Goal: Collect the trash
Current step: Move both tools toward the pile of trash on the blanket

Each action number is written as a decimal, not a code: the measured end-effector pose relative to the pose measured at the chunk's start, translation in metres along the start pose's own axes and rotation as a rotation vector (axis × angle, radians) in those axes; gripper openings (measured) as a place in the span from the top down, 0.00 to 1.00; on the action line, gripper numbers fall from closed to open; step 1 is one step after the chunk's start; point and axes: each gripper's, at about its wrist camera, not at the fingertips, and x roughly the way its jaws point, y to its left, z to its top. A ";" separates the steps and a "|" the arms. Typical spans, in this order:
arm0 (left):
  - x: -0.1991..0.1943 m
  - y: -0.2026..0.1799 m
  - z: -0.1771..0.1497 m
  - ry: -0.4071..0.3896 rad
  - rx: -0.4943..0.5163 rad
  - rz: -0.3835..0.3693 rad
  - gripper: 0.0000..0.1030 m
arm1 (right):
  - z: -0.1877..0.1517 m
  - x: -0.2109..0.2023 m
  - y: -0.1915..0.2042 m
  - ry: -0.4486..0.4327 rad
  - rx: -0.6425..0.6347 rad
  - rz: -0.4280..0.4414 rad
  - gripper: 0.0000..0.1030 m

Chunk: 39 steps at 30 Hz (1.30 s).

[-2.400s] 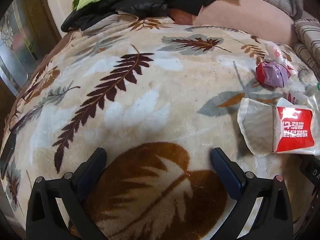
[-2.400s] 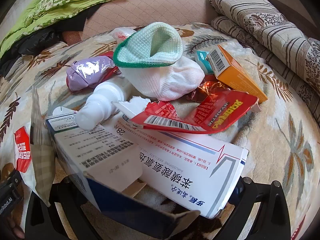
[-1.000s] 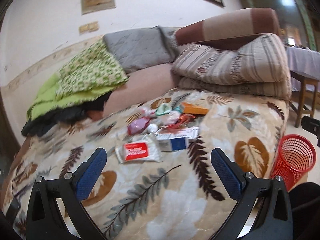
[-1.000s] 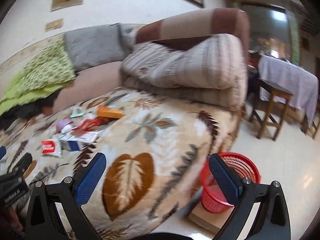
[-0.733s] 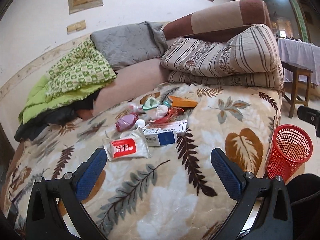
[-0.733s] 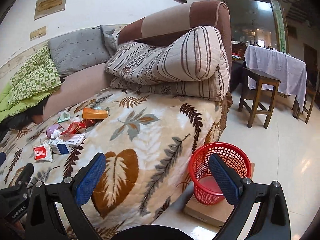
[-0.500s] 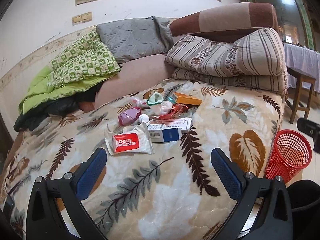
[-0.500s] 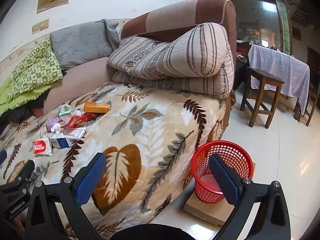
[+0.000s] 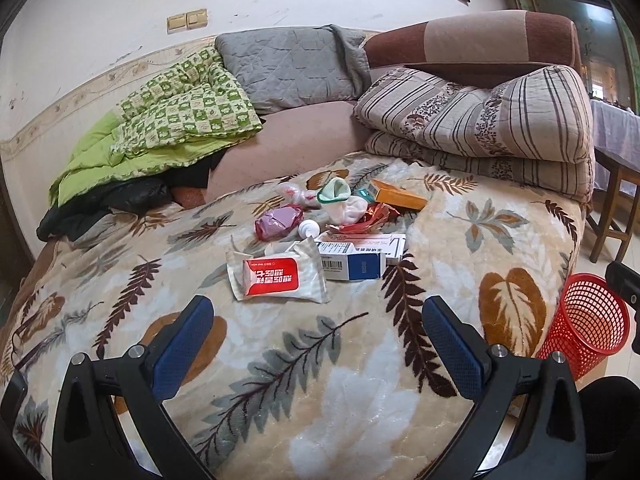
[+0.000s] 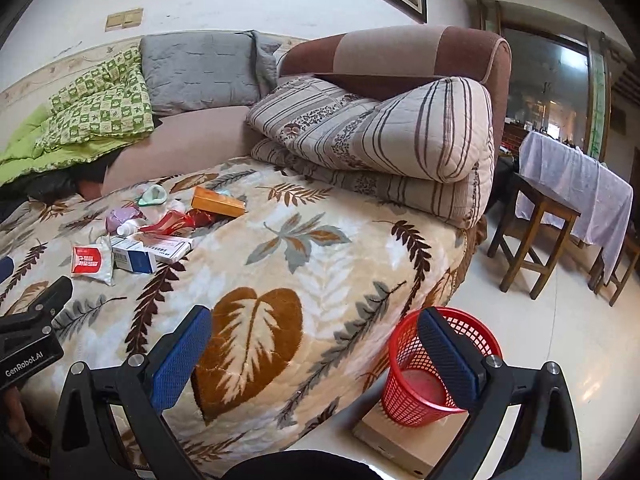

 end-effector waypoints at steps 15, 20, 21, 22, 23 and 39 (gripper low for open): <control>0.000 0.001 -0.001 0.001 0.001 -0.002 0.00 | 0.000 0.002 -0.002 0.013 0.016 0.018 0.00; 0.000 0.002 0.000 0.002 0.002 -0.002 0.00 | -0.001 0.002 -0.001 0.014 0.016 0.018 0.00; 0.000 0.002 0.000 0.003 0.002 -0.003 0.00 | 0.000 0.002 -0.001 0.013 0.016 0.018 0.00; 0.000 0.002 0.000 0.003 0.002 -0.004 0.00 | 0.000 0.002 -0.001 0.013 0.015 0.019 0.00; 0.000 0.002 0.000 0.003 0.001 -0.003 0.00 | 0.000 0.002 -0.001 0.014 0.013 0.019 0.00; 0.020 0.031 -0.006 0.120 -0.115 -0.018 0.00 | 0.010 0.028 0.018 0.090 -0.015 0.161 0.00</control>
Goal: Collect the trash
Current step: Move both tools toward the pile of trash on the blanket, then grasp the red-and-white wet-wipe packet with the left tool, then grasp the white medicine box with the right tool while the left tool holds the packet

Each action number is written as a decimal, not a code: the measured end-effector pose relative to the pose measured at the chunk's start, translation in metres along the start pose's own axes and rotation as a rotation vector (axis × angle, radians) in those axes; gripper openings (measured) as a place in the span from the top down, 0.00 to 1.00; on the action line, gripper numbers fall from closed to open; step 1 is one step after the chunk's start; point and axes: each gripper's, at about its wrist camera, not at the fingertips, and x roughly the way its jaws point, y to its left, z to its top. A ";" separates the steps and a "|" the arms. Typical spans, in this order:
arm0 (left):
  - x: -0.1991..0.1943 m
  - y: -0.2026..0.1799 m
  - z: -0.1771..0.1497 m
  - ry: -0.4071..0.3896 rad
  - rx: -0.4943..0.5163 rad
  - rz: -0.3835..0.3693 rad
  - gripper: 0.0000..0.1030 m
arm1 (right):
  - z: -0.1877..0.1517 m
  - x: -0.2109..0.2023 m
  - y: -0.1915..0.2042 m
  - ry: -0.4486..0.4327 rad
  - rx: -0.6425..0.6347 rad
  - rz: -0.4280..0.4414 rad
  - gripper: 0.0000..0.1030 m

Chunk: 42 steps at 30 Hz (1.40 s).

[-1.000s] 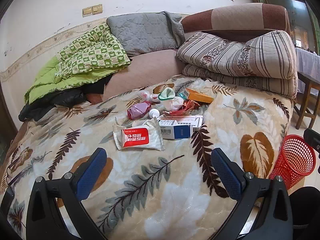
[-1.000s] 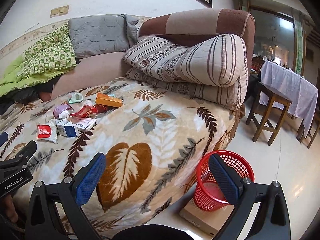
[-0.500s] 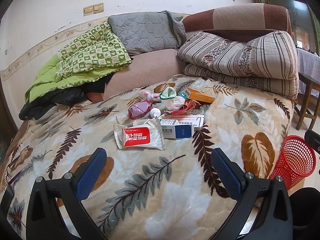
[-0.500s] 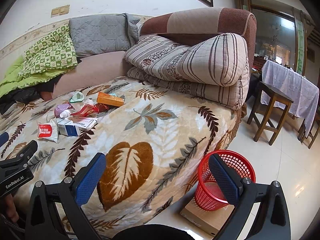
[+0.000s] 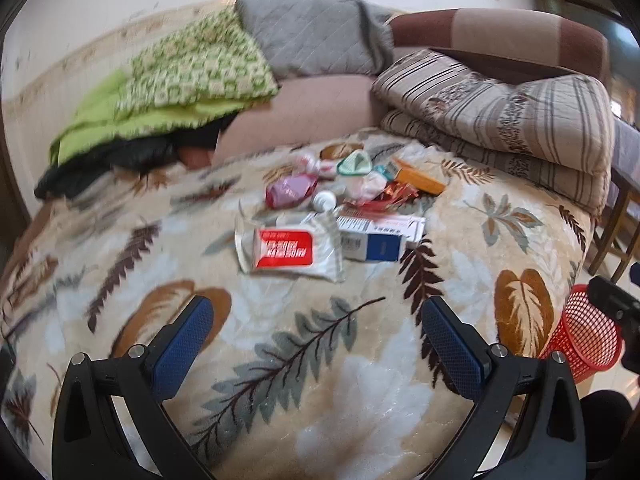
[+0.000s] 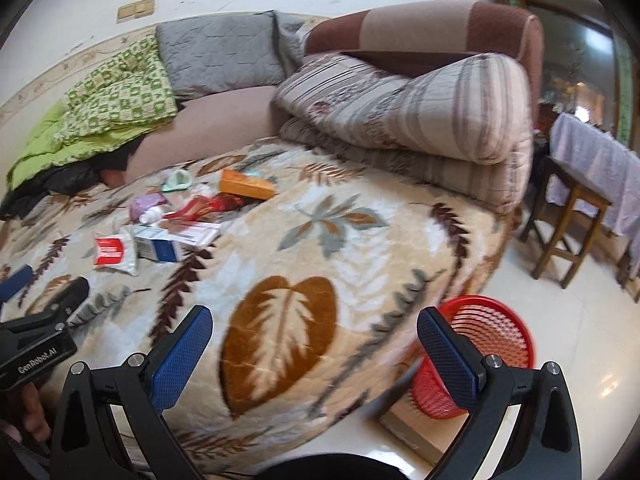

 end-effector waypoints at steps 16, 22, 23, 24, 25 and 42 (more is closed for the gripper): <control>0.066 0.099 0.043 0.204 -0.393 0.014 0.23 | 0.061 0.093 0.071 0.127 0.001 0.347 0.13; 0.117 0.107 0.052 0.298 -0.478 -0.096 0.29 | 0.064 0.125 0.089 0.184 0.081 0.472 0.26; 0.127 0.107 0.053 0.311 -0.489 -0.115 0.29 | 0.063 0.125 0.089 0.178 0.080 0.480 0.26; 0.134 0.105 0.054 0.319 -0.496 -0.129 0.29 | 0.060 0.125 0.090 0.167 0.074 0.493 0.26; 0.140 0.103 0.054 0.327 -0.503 -0.154 0.29 | 0.057 0.125 0.089 0.162 0.071 0.502 0.26; 0.141 0.103 0.072 0.202 -0.435 -0.002 0.42 | 0.053 0.141 0.069 0.157 0.129 0.535 0.26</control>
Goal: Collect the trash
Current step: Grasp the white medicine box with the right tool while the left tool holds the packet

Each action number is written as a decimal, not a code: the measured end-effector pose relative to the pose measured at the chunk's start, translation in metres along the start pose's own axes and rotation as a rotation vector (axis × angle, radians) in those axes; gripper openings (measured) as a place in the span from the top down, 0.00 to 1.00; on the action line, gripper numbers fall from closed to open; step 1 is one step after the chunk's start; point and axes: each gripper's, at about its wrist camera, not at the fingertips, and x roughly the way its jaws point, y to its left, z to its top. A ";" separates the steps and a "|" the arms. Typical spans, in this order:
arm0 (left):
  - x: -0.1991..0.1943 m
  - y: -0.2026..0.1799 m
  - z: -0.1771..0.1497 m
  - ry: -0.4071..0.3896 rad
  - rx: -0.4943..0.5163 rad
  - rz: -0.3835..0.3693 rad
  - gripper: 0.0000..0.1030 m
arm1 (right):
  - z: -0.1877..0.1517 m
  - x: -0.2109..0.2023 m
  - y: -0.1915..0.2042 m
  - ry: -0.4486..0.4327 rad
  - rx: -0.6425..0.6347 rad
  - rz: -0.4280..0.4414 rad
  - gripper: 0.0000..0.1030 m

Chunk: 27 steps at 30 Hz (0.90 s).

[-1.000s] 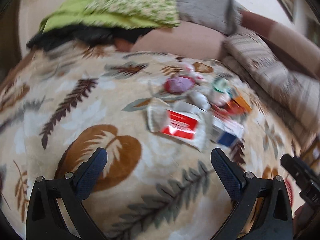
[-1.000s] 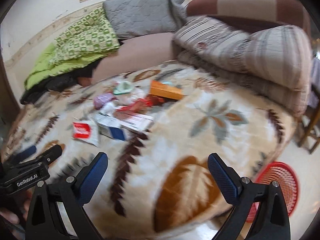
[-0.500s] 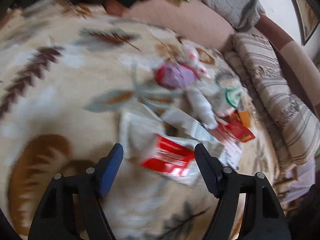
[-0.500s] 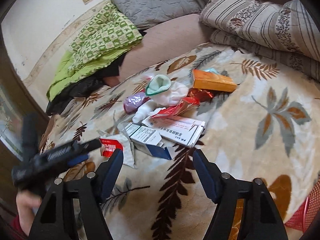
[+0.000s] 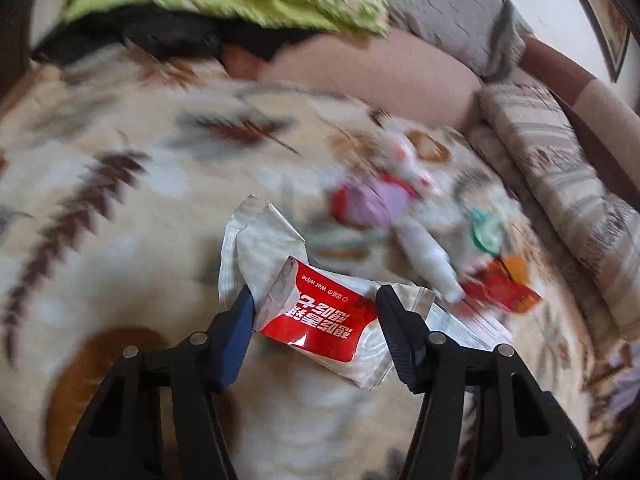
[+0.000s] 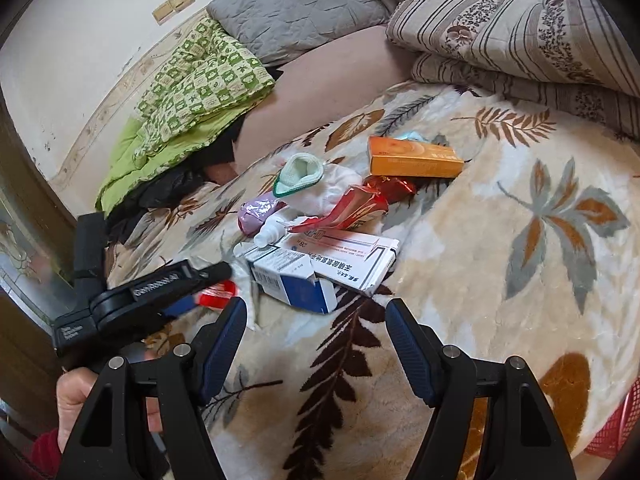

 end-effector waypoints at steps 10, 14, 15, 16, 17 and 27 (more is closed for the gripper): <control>-0.024 0.015 0.010 -0.136 0.005 0.169 0.42 | 0.028 0.056 0.037 0.105 -0.245 -0.003 0.26; -0.023 0.016 0.010 -0.130 0.008 0.182 0.42 | 0.030 0.094 0.055 0.173 -0.397 -0.022 0.26; -0.022 0.016 0.009 -0.128 0.010 0.185 0.42 | 0.029 0.099 0.056 0.185 -0.410 -0.009 0.26; -0.022 0.017 0.009 -0.126 0.015 0.188 0.42 | 0.027 0.104 0.057 0.196 -0.416 0.002 0.27; -0.021 0.016 0.008 -0.125 0.021 0.193 0.42 | 0.024 0.108 0.058 0.205 -0.425 0.003 0.31; -0.019 -0.007 0.000 -0.140 0.119 0.214 0.42 | 0.019 0.072 0.064 0.095 -0.457 -0.045 0.53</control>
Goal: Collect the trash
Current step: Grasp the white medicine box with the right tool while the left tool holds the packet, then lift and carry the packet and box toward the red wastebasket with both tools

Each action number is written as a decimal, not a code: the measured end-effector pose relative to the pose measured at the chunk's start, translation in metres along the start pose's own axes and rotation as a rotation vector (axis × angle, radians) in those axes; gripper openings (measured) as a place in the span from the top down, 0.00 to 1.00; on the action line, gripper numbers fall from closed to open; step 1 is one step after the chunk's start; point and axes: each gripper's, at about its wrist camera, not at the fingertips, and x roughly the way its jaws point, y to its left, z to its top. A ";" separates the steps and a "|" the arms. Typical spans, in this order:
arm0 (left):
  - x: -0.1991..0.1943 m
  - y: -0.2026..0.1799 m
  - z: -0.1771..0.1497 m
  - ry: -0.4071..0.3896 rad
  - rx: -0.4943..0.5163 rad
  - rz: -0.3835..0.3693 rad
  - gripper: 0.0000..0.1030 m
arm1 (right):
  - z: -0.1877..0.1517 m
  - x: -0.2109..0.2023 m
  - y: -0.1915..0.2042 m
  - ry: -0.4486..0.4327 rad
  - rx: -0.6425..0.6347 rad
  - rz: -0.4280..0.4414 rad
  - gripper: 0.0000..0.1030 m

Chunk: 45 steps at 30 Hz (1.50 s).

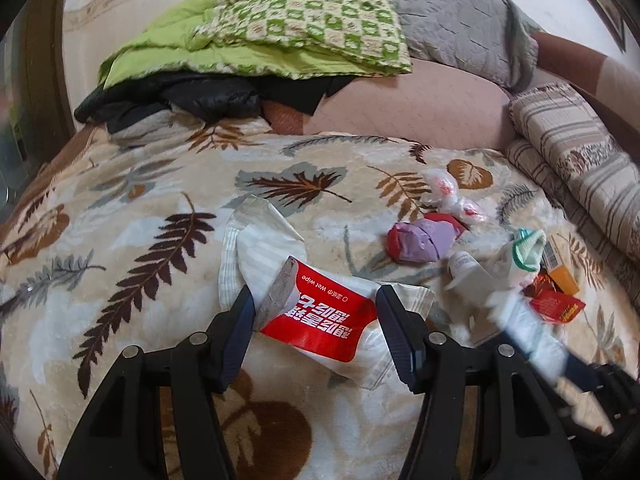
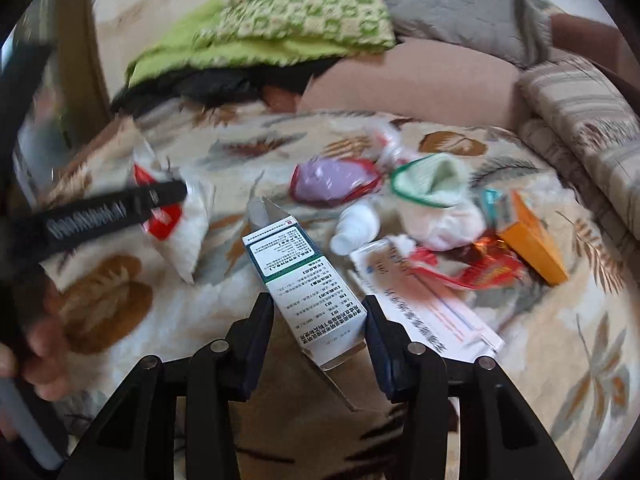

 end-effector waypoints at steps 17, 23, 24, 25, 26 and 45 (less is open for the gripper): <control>-0.019 -0.047 -0.013 -0.094 0.166 -0.006 0.42 | -0.003 -0.045 -0.037 -0.133 0.193 -0.060 0.53; -0.019 -0.049 -0.013 -0.095 0.167 -0.008 0.42 | -0.004 -0.042 -0.033 -0.131 0.183 -0.058 0.53; -0.019 -0.049 -0.013 -0.094 0.167 -0.008 0.42 | -0.004 -0.042 -0.034 -0.131 0.186 -0.060 0.53; -0.019 -0.049 -0.013 -0.094 0.167 -0.007 0.42 | -0.004 -0.042 -0.035 -0.131 0.189 -0.059 0.53; -0.019 -0.049 -0.013 -0.095 0.168 -0.005 0.42 | -0.004 -0.042 -0.035 -0.131 0.192 -0.058 0.53; -0.026 -0.053 -0.016 -0.104 0.176 -0.026 0.42 | -0.003 -0.055 -0.038 -0.153 0.219 -0.098 0.53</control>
